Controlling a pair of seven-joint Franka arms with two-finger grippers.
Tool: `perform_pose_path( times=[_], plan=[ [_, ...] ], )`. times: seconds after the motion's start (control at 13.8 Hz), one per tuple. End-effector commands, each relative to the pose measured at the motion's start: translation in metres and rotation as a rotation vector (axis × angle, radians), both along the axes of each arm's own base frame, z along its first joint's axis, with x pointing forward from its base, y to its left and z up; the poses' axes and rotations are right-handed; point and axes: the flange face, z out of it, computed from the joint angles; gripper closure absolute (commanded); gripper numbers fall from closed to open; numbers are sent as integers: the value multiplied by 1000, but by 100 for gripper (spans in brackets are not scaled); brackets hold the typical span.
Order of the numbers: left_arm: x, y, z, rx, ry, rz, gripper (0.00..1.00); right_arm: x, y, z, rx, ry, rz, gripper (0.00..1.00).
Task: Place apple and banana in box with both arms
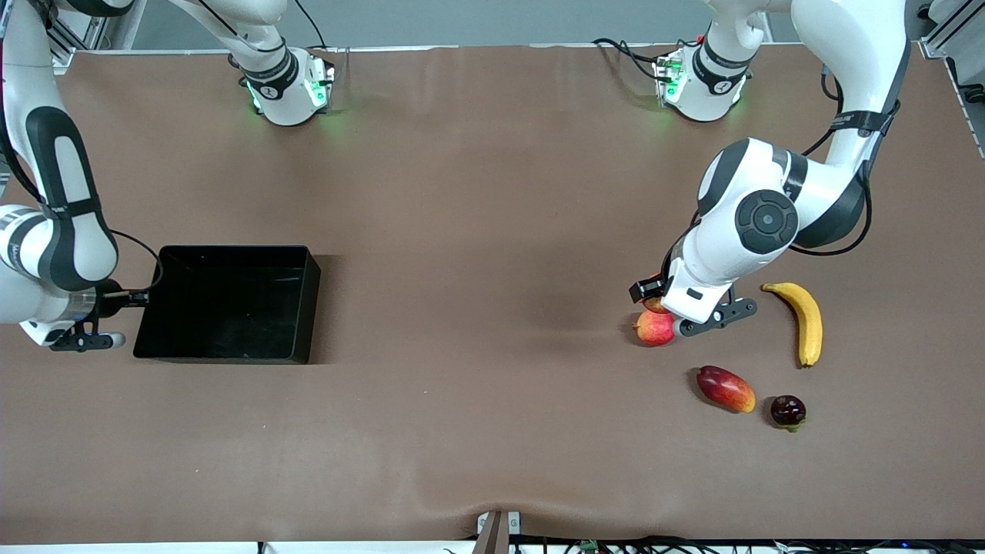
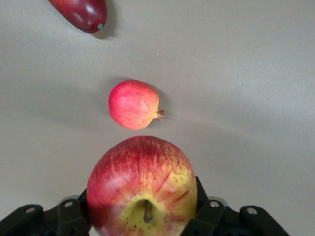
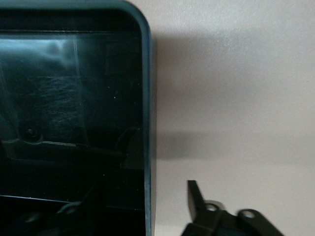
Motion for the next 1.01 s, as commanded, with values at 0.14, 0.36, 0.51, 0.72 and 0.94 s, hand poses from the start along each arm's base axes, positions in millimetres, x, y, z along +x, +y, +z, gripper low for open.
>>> perform_pose_path(
  times=[0.14,0.36,0.51,0.72,0.94],
  plan=[
    [7,2,9,8,-15,28,100,6,-3,5,-3,-23,13,100],
    [6,0,12,8,-19,25,100,16,4,23,-12,-50,29,100],
    [5,-2,13,6,-20,24,100,21,17,45,-13,-76,50,100],
    [5,-3,15,8,-23,34,100,31,78,77,-2,-69,115,100],
    [4,-1,22,9,-30,35,100,40,164,91,26,-68,128,100]
  ],
)
